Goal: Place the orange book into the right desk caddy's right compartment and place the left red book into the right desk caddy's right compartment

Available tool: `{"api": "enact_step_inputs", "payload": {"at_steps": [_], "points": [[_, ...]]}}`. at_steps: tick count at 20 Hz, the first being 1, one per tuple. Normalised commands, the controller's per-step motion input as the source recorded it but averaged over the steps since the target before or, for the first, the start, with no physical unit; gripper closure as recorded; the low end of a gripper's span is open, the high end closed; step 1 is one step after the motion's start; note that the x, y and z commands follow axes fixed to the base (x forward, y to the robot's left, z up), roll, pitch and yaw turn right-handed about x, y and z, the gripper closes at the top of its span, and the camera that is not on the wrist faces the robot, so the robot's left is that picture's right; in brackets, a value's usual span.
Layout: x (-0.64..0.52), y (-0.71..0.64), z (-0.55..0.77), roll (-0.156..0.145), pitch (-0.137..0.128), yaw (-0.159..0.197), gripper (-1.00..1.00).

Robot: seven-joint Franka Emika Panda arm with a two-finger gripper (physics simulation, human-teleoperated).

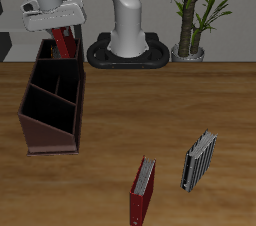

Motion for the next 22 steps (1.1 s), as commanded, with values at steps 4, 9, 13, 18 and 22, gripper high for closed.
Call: {"api": "enact_step_inputs", "payload": {"at_steps": [4, 9, 13, 18, 22], "points": [[0.12, 0.0, -0.26, -0.009, 0.038, -0.033, 1.0], [0.06, 0.01, -0.16, 0.009, 0.027, -0.016, 1.0], [0.09, -0.1, -0.15, -0.041, 0.038, -0.037, -1.0], [0.02, 0.01, -0.02, -0.02, 0.004, 0.01, -1.0], [0.01, 0.09, 0.06, -0.006, 0.002, 0.013, -1.0]]}}
